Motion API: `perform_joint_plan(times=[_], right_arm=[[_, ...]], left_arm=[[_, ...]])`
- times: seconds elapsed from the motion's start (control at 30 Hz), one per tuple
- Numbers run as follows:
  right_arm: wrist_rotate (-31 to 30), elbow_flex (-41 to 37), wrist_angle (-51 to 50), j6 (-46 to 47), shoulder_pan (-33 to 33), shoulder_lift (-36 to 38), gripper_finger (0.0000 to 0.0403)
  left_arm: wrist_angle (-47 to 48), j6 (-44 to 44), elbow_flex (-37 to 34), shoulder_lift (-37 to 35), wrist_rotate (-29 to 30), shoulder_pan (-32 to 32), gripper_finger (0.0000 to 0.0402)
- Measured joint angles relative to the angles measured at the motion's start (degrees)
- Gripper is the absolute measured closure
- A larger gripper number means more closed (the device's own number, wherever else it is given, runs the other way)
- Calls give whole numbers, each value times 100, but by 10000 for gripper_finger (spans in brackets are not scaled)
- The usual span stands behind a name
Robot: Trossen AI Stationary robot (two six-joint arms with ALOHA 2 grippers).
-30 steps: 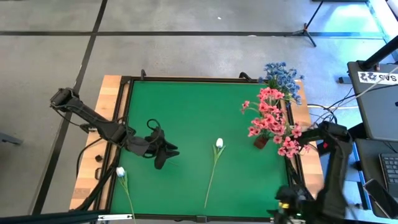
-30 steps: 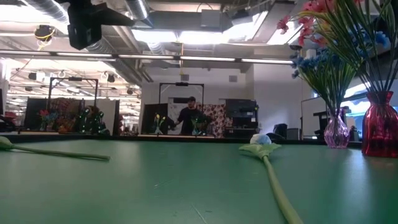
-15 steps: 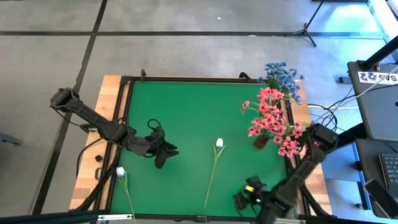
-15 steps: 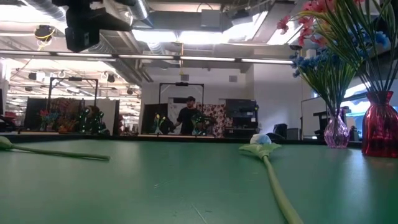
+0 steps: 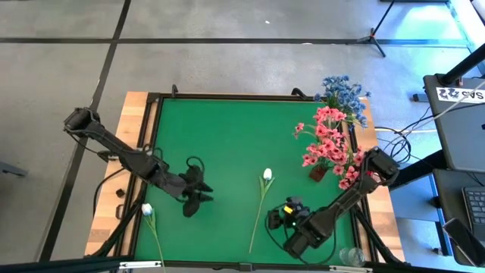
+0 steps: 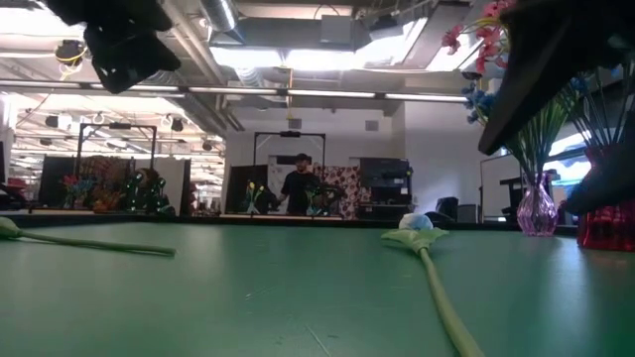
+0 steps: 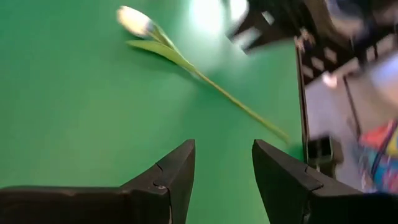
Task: Sort flowers into vase by color
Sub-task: Put the top white flower into the transparent vase
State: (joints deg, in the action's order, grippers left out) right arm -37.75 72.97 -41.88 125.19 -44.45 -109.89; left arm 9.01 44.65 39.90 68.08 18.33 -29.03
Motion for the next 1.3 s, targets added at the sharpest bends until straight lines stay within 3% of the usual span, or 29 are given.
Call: perform_joint_plan(times=[0.1, 0.27, 0.6, 0.83, 1.1, 1.3], right_arm=[[-27, 0, -178, -29, 3, 39, 78], [15, 0, -160, 89, -105, 54, 78], [296, 59, -140, 28, -571, 101, 78], [640, 59, -106, -531, -618, 181, 78], [585, 59, 49, -739, -616, 250, 78], [623, 59, -143, -739, -568, 236, 78]], left_arm=[[-453, -608, 0, 494, -110, -77, 247], [-2042, -1233, 65, 1693, -211, -70, 247], [-2588, -2408, 983, 3776, -81, 310, 247], [-3655, -3287, 1482, 4962, -263, 207, 247], [-3905, -3578, 2787, 6127, -160, 150, 247], [-3479, -3422, 3629, 6429, 47, 400, 247]])
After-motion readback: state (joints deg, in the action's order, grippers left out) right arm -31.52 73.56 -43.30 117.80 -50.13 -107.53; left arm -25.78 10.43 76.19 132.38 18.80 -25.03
